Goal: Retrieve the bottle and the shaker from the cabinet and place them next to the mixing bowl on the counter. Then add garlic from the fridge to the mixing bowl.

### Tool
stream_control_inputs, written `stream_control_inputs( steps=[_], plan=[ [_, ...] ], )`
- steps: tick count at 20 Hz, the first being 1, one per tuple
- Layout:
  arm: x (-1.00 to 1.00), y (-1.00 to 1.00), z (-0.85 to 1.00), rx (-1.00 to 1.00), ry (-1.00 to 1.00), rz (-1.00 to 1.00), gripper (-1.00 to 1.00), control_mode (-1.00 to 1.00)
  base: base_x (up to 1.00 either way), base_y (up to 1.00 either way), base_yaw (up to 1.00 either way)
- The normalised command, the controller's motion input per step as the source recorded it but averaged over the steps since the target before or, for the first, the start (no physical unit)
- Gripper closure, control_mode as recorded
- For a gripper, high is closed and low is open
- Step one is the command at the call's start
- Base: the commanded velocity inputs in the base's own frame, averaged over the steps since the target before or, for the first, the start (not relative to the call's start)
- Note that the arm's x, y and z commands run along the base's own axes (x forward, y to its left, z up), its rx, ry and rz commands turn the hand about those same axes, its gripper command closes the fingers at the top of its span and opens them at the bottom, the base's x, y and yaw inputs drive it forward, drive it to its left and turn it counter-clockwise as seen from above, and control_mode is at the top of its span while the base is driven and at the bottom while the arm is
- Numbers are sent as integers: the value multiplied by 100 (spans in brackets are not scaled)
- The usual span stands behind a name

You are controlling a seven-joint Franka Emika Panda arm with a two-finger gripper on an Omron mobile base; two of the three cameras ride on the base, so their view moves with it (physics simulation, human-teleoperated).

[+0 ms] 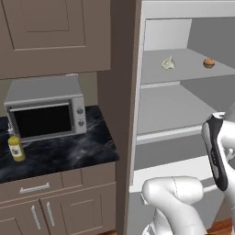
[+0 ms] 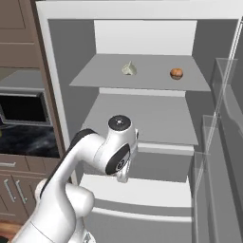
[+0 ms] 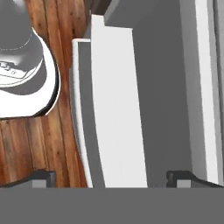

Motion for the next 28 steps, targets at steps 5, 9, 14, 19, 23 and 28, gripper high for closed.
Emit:
stream_control_inputs(
  steps=[5, 9, 14, 19, 23, 28],
  plan=[
    [-1, 0, 85, -43, -26, 32, -100, -100, 0, 0, 0],
    [-9, 9, 62, -37, -30, 55, -100, -100, 0, 0, 0],
    [-4, 16, 65, -28, -25, 68, -100, -100, 0, 0, 0],
    [-8, 17, 75, -54, -4, 55, -100, -100, 0, 0, 0],
    [0, 47, 75, -55, 31, 13, -100, -100, 0, 0, 0],
    [10, 20, 20, -37, 42, -14, -100, -100, 0, 0, 0]
  ],
)
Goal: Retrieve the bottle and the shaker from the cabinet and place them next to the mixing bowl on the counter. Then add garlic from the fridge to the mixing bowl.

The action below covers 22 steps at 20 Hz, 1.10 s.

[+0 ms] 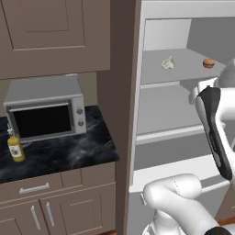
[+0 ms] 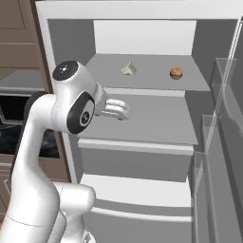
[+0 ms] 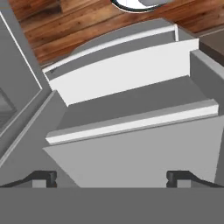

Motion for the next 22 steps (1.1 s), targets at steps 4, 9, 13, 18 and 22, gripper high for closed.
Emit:
stream_control_inputs(
  steps=[4, 9, 13, 18, 22],
  plan=[
    [6, -7, 0, -1, -2, -13, -100, -100, 0, 0, 0],
    [0, 5, 16, -6, -42, 0, -100, -100, 0, 0, 0],
    [10, 26, 30, -7, -15, -1, -100, -100, 0, 0, 0],
    [20, 21, 56, -6, -5, 6, -100, -100, 0, 0, 0],
    [27, 0, 47, 0, -11, 14, -100, -100, 0, 0, 0]
  ],
)
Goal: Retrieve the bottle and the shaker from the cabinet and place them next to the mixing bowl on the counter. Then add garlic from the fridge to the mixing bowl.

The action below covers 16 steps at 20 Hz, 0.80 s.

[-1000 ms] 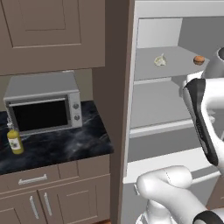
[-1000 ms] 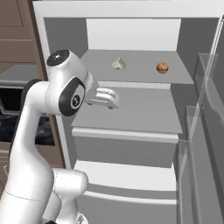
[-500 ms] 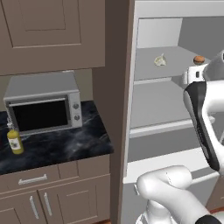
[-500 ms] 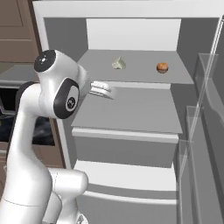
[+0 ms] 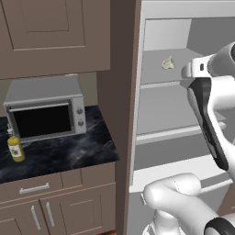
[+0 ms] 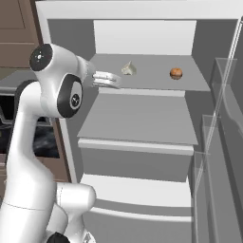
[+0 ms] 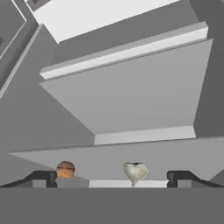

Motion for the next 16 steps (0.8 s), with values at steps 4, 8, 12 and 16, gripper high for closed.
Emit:
stream_control_inputs(
  steps=[4, 8, 12, 16],
  plan=[
    [63, 0, 4, 0, -7, 12, -100, -100, 0, 0, 0],
    [89, 7, -7, 0, 4, 3, -100, -100, 0, 0, 0],
    [80, 7, -1, 0, 0, 0, -100, -100, 0, 0, 0],
    [83, 0, -5, -2, 1, 0, -100, -100, 0, 0, 0]
  ],
)
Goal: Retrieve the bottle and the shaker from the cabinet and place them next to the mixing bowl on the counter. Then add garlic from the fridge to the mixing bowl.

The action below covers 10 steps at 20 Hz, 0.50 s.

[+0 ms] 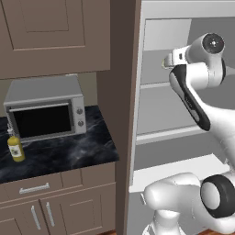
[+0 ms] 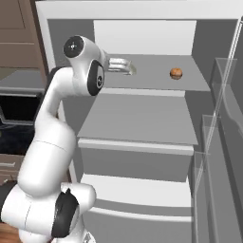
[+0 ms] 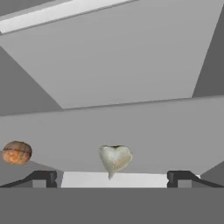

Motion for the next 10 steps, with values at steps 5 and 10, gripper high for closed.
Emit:
stream_control_inputs(
  steps=[5, 10],
  plan=[
    [72, -2, -16, 0, 1, 0, -100, -100, 0, 0, 0],
    [59, -9, 0, 0, 9, 1, -100, -100, 0, 0, 0]
  ],
)
